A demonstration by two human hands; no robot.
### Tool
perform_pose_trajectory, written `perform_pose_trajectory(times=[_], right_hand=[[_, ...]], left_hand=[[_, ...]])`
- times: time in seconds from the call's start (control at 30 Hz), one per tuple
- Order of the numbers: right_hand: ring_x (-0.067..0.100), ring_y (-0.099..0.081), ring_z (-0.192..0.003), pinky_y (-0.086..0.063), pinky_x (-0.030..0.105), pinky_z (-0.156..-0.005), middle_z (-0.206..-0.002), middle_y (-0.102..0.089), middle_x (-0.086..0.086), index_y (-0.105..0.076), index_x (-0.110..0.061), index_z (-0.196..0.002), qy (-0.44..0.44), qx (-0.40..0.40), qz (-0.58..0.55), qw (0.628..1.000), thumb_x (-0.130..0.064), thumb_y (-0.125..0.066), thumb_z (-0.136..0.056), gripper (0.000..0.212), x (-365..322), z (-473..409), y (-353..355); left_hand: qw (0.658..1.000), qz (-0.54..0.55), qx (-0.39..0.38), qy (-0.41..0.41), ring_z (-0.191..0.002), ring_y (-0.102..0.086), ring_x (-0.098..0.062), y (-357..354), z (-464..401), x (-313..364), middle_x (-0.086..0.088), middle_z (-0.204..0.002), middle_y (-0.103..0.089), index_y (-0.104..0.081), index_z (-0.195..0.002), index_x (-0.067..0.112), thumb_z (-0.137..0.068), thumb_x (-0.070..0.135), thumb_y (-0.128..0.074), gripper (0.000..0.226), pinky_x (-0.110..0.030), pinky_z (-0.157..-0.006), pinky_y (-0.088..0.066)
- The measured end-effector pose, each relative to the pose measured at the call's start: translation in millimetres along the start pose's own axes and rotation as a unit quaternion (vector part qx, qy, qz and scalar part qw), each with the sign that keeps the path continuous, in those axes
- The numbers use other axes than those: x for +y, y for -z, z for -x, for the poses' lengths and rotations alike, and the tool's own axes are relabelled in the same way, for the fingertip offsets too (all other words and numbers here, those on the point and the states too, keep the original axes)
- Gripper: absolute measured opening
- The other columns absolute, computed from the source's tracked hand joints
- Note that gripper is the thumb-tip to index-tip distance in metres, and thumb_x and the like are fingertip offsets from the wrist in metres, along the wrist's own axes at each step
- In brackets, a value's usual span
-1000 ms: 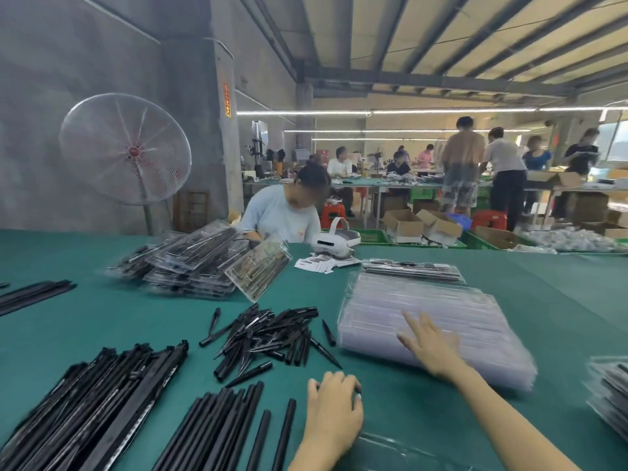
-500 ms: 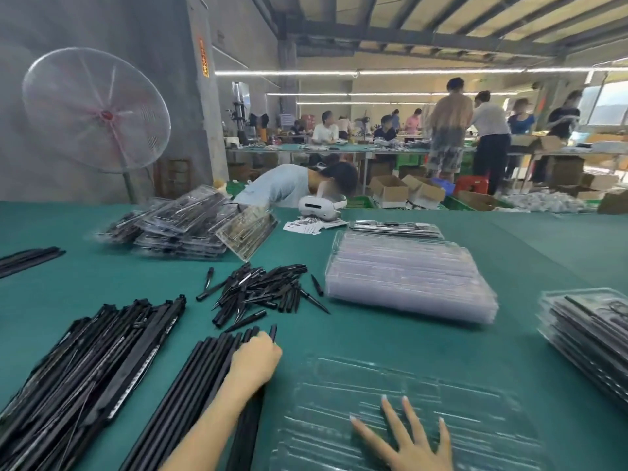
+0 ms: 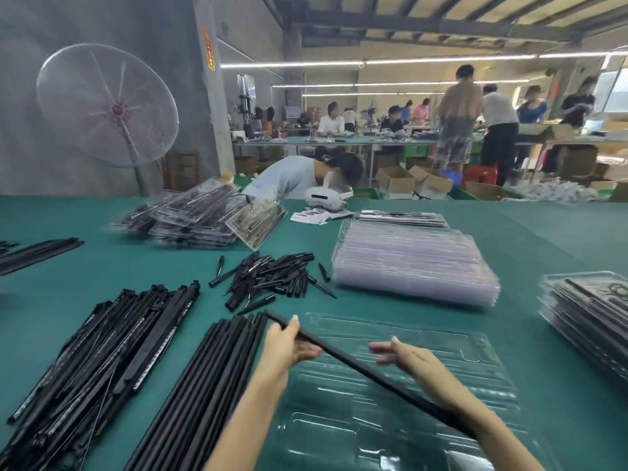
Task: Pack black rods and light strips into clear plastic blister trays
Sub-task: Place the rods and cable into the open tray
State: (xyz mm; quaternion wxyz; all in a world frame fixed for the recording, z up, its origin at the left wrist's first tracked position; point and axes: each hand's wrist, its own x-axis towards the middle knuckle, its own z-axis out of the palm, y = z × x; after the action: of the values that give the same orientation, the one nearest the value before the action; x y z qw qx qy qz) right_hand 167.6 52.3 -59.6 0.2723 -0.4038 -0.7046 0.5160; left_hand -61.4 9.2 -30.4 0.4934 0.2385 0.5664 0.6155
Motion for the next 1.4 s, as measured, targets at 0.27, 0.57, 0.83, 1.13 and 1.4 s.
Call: perform_pose_trajectory(times=[0.27,0.57,0.83,1.13,1.4], right_hand=[[0.000,-0.055,-0.065,-0.046,0.016,-0.069,-0.075,-0.067,-0.011,-0.056,-0.052,-0.115,0.020,-0.086,0.185,0.979,-0.018,-0.057,-0.095,0.040,13.9,49.8,76.9],[-0.001,-0.049,-0.086,-0.047,0.019,-0.074,-0.090,-0.061,-0.012,-0.076,-0.028,-0.097,0.266,0.170,0.405,0.858,-0.020,-0.072,-0.084,0.016,77.8,49.8,55.0],[0.002,-0.046,-0.071,-0.039,0.020,-0.062,-0.071,-0.061,-0.008,-0.077,-0.020,-0.075,0.317,0.275,0.432,0.799,-0.048,-0.029,-0.100,0.061,79.4,44.4,52.7],[0.002,-0.055,-0.075,-0.044,0.020,-0.068,-0.084,-0.061,-0.016,-0.069,-0.031,-0.076,0.296,0.219,0.436,0.822,-0.053,-0.036,-0.096,0.044,76.0,50.4,53.7],[-0.003,-0.047,-0.079,-0.040,0.021,-0.069,-0.084,-0.059,-0.015,-0.074,-0.035,-0.085,0.252,0.209,0.442,0.835,-0.044,-0.061,-0.083,0.016,74.0,53.2,51.2]], left_hand=[[0.997,-0.031,0.006,-0.076,-0.045,-0.062,-0.021,-0.5,12.8,-50.5,-0.025,-0.085,-0.061,-0.029,-0.119,0.015,-0.095,0.006,-0.054,0.035,-0.022,-0.042,-0.049],[0.797,-0.530,0.057,-0.282,-0.074,-0.051,-0.005,14.4,18.1,-72.5,0.011,-0.096,-0.046,-0.060,-0.095,0.027,-0.096,0.027,-0.053,0.007,-0.016,-0.066,-0.036],[0.754,-0.567,0.038,-0.329,-0.108,-0.039,0.001,17.9,16.0,-79.1,0.021,-0.117,-0.046,-0.051,-0.127,0.032,-0.101,0.019,-0.040,0.031,-0.015,-0.083,-0.039],[0.696,-0.595,0.014,-0.402,-0.060,-0.051,-0.002,12.8,17.9,-78.4,0.016,-0.057,-0.054,-0.067,-0.056,0.026,-0.021,-0.001,-0.090,0.051,-0.012,-0.047,-0.040],[0.757,-0.587,0.025,-0.288,-0.095,-0.049,-0.004,10.1,5.0,-63.1,0.018,-0.092,-0.053,-0.061,-0.090,0.032,-0.088,0.014,-0.046,0.024,-0.018,-0.086,-0.033]])
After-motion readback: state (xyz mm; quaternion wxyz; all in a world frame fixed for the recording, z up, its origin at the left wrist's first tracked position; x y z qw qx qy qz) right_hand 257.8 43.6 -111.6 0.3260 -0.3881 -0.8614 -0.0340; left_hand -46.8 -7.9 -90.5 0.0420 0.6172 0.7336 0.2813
